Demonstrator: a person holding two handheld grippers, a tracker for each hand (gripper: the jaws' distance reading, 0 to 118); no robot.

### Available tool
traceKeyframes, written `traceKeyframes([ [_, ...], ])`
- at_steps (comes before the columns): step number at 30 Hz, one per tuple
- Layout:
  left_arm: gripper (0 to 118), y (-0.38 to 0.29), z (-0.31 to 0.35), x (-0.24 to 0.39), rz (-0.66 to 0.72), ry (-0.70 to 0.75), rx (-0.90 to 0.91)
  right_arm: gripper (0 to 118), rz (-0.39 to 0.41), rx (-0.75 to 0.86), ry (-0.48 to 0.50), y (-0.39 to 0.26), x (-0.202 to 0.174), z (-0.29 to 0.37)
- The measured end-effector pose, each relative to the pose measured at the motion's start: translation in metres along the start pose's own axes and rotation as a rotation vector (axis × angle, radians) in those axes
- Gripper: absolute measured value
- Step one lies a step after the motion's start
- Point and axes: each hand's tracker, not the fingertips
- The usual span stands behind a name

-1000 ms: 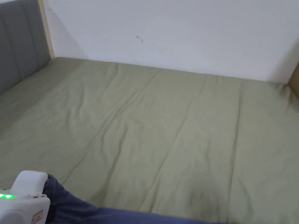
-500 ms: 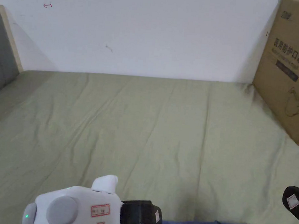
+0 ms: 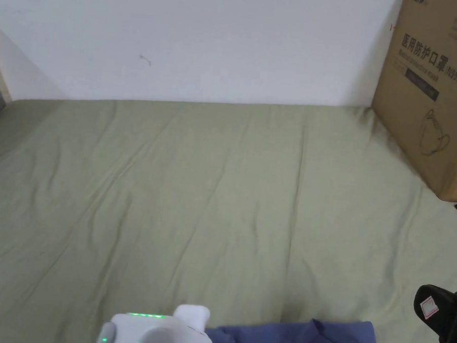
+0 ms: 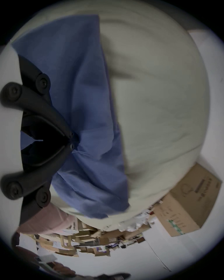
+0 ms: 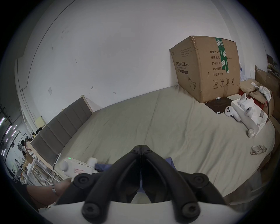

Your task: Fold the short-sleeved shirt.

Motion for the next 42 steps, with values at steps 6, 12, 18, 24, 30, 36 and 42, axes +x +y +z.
traceKeyframes([
  [6,0,-0.001,0.038,-0.005,0.138,-0.415,0.098,0,-0.013,-0.02,0.009,-0.004,0.003,-0.002],
  [12,0,-0.018,0.13,-0.056,0.23,-0.461,0.346,0,0.001,-0.029,0.03,-0.003,-0.002,-0.007],
  [18,116,-0.055,0.155,-0.165,0.479,-0.345,0.41,0,0.019,-0.033,0.047,-0.001,-0.013,-0.01],
  [24,118,-0.073,0.112,-0.211,0.52,-0.452,0.26,0,0.068,-0.07,0.052,-0.003,-0.03,-0.022],
  [30,118,-0.057,0.04,-0.223,0.451,-0.735,0.245,0,0.061,-0.124,0.069,-0.007,-0.042,-0.038],
  [36,8,-0.058,0.016,-0.207,0.534,-0.761,0.237,0,0.087,-0.16,0.082,-0.011,-0.054,-0.043],
  [42,8,-0.054,0.061,-0.175,0.365,-0.331,0.263,0,0.127,-0.172,0.086,-0.011,-0.052,-0.042],
])
